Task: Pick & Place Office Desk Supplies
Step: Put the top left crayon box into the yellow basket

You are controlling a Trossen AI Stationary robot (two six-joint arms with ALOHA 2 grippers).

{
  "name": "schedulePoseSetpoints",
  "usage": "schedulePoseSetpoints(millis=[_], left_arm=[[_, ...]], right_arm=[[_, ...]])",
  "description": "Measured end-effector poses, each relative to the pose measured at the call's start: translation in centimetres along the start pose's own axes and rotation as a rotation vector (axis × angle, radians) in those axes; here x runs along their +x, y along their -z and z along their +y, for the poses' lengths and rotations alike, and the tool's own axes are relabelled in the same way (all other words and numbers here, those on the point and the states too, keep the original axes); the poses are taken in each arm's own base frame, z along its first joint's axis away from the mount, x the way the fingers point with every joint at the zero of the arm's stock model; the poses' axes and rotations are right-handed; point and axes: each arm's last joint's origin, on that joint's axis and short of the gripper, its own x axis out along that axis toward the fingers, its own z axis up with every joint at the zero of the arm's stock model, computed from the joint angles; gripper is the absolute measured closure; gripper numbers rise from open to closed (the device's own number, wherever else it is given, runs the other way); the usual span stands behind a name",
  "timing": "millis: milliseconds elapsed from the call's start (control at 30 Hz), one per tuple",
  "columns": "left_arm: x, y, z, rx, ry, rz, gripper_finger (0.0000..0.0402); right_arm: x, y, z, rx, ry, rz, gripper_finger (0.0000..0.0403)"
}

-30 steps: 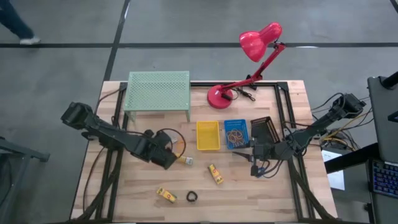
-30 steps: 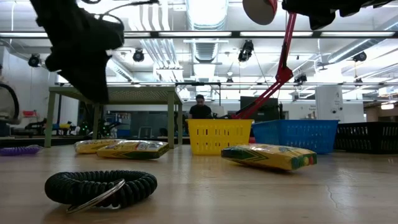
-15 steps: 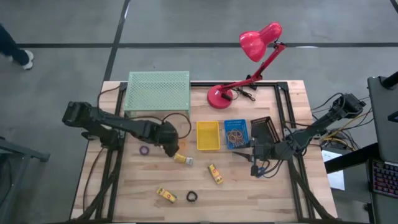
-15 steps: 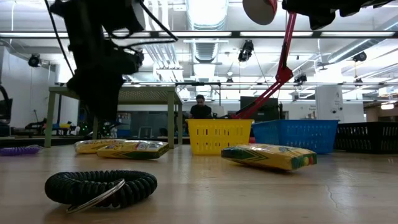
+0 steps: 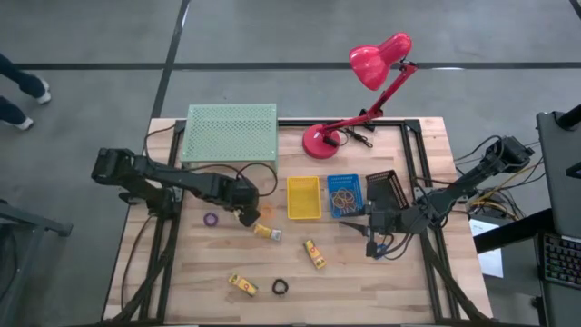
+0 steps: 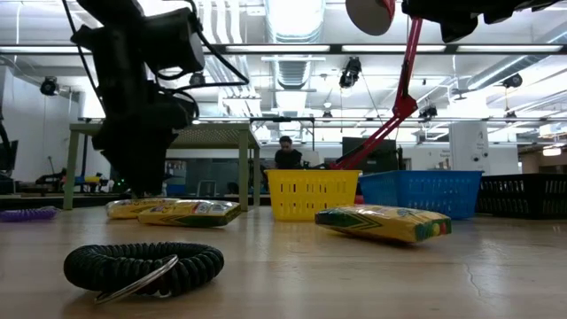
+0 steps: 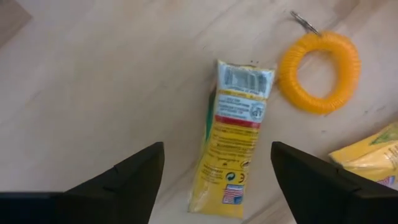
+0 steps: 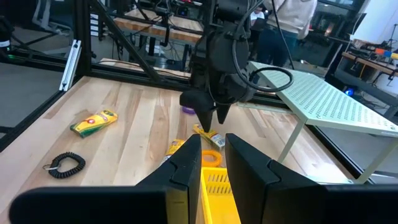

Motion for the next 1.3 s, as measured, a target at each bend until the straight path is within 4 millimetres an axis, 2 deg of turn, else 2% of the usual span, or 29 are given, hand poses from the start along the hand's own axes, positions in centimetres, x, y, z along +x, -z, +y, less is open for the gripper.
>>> schedulePoseSetpoints(millis=[200,533,867,1100,1300], left_arm=[[0.1,0.0,0.0,0.005,0.008,0.001,0.0089],[0.1,0.0,0.0,0.005,0.01,-0.001,0.0097],[2.1,0.9,0.6,0.005,0.031,-0.036,0.0103],[2.5,1.3,0.8,-0.002,0.033,-0.029,0.0104],[2.5,1.3,0.8,-0.001,0.033,-0.029,0.0129]], right_arm=[[0.0,0.0,0.0,0.0,0.0,0.0,0.0335],[0.0,0.0,0.0,0.0,0.0,0.0,0.0335],[0.0,0.0,0.0,-0.001,0.0,0.001,0.0335],[0.0,0.0,0.0,-0.001,0.0,0.001,0.0335],[0.0,0.0,0.0,0.0,0.0,0.0,0.0335]])
